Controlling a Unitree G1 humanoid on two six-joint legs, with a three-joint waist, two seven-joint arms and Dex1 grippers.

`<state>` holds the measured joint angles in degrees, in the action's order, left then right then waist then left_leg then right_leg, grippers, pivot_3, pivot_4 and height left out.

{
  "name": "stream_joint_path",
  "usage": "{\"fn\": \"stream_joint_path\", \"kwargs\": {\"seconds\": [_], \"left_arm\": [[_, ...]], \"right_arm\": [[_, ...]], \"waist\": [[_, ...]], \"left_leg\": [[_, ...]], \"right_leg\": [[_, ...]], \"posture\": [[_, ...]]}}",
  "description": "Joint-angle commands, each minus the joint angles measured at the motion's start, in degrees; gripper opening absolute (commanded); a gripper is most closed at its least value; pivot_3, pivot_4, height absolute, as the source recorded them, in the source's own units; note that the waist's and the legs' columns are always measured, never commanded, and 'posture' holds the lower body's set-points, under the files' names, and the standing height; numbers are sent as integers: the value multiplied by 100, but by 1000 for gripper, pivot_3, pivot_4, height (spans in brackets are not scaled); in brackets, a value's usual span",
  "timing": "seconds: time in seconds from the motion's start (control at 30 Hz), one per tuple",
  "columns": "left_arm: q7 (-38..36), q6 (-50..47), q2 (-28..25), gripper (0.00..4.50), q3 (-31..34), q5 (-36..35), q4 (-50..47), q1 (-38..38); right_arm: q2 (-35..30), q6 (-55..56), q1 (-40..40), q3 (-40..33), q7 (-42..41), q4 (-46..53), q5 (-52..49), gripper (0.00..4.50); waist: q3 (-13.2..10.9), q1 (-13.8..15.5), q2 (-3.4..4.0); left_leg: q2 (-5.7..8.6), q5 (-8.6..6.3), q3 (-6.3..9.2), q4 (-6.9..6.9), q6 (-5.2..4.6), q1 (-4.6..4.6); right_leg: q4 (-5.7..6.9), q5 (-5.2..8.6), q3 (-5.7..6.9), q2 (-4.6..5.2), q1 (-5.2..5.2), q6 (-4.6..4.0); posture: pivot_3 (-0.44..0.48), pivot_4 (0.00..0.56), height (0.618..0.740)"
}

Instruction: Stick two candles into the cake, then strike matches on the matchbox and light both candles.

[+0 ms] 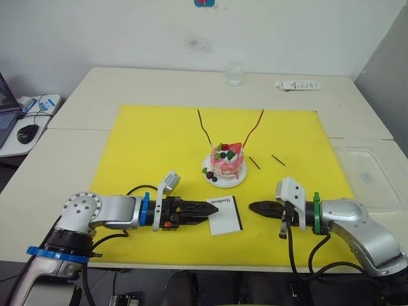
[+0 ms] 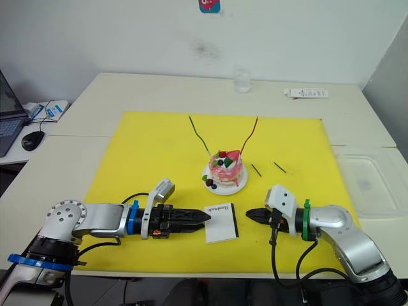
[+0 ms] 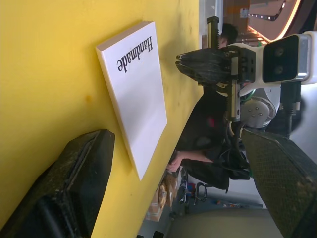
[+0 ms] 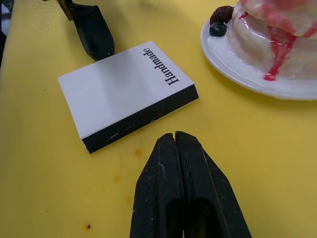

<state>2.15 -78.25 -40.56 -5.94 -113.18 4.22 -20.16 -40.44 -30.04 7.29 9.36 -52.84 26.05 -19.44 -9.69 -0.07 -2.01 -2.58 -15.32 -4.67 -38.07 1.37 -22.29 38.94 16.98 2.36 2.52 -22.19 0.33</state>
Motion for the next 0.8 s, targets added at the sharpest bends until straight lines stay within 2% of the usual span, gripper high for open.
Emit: {"fn": "stream_joint_path", "kwargs": {"seconds": [0.03, 0.2, 0.8], "left_arm": [[330, 116, 340, 4500, -30, 18, -125, 179], [300, 58, 645, 4500, 50, 18, -140, 89], [412, 42, 713, 4500, -98, 18, -259, 170]], "right_arm": [[-59, -188, 69, -80, 0, 373, -186, 7], [-38, -428, 129, -24, 15, 496, -254, 7], [-374, -322, -112, 103, 85, 237, 205, 7]], "waist": [[1, 18, -1], [1, 82, -1], [1, 94, -2]], "left_leg": [[1, 0, 0, 0, 0, 0], [20, -1, 0, -3, -3, -1], [25, 0, 4, -2, -2, -4]], "right_leg": [[0, 0, 1, 2, 1, 0], [0, -2, 8, 20, 6, 2], [-3, -1, 10, 24, 6, 5]], "posture": [[0, 150, 740], [0, 150, 740], [0, 150, 740]]}}
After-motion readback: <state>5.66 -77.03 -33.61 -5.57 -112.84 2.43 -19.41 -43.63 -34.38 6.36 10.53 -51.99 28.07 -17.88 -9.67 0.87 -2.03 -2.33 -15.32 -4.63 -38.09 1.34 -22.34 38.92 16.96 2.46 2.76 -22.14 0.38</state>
